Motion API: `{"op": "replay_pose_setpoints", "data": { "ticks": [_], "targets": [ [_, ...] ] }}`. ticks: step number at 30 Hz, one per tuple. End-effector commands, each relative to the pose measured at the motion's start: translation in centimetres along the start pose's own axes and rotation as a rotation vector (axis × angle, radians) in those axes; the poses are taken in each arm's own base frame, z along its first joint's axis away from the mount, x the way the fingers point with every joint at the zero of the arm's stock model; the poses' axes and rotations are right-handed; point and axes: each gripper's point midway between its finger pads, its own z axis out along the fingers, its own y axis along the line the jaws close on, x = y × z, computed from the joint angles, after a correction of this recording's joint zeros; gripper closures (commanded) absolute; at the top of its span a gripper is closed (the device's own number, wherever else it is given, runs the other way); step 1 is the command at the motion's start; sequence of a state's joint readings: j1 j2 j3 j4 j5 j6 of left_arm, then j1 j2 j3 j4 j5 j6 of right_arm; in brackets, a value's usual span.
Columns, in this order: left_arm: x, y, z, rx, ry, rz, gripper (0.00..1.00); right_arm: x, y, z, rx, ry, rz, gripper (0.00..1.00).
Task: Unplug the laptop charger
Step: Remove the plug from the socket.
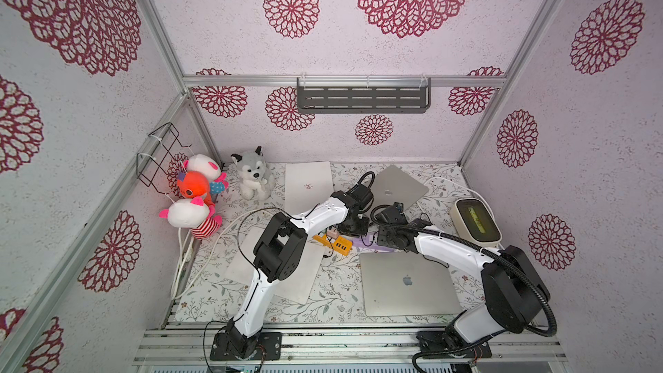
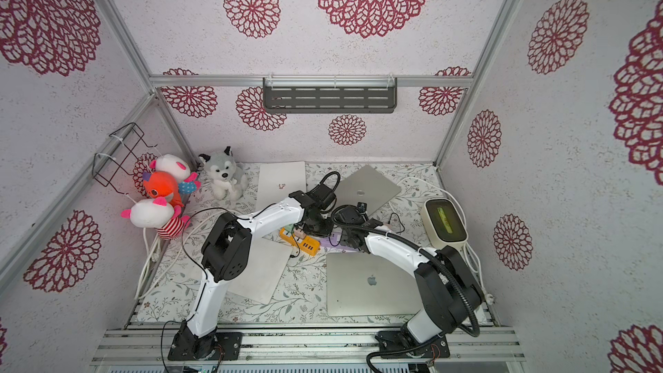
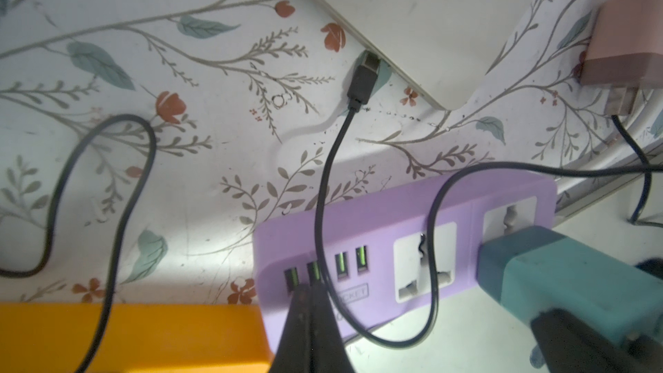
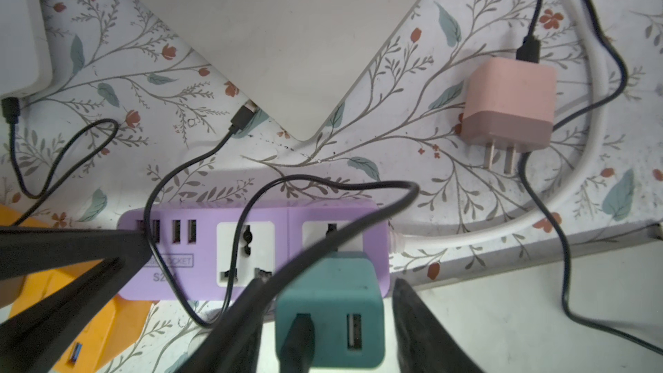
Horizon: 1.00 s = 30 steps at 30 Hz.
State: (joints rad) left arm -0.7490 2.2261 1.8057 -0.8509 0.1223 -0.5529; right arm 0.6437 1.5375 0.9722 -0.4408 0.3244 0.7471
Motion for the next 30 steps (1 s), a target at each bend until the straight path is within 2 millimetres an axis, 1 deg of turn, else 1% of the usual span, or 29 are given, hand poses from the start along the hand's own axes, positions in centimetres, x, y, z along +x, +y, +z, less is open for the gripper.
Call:
{"op": "replay_pose_setpoints", "data": {
  "ticks": [1, 6, 14, 21, 24, 30],
  "targets": [
    [-0.2, -0.2, 0.6, -0.001, 0.001, 0.000, 1.00, -0.2, 0.0, 0.3, 0.002, 0.002, -0.019, 0.42],
    [-0.9, -0.3, 0.0, 0.003, -0.022, 0.003, 1.00, 0.0, 0.1, 0.6, 0.006, 0.014, -0.029, 0.45],
    [-0.9, -0.2, 0.7, 0.009, -0.008, -0.005, 1.00, 0.1, 0.0, 0.6, 0.011, 0.019, -0.033, 0.46],
    [-0.2, 1.2, 1.0, -0.052, 0.012, -0.012, 1.00, 0.0, 0.0, 0.6, 0.011, 0.017, -0.033, 0.46],
    [-0.3, 1.6, 0.8, -0.075, 0.000, -0.016, 1.00, 0.0, 0.0, 0.7, 0.013, 0.019, -0.033, 0.46],
    [-0.5, 1.7, 0.8, -0.083, -0.008, -0.014, 1.00, 0.0, 0.0, 0.7, 0.015, 0.020, -0.033, 0.46]
  ]
}}
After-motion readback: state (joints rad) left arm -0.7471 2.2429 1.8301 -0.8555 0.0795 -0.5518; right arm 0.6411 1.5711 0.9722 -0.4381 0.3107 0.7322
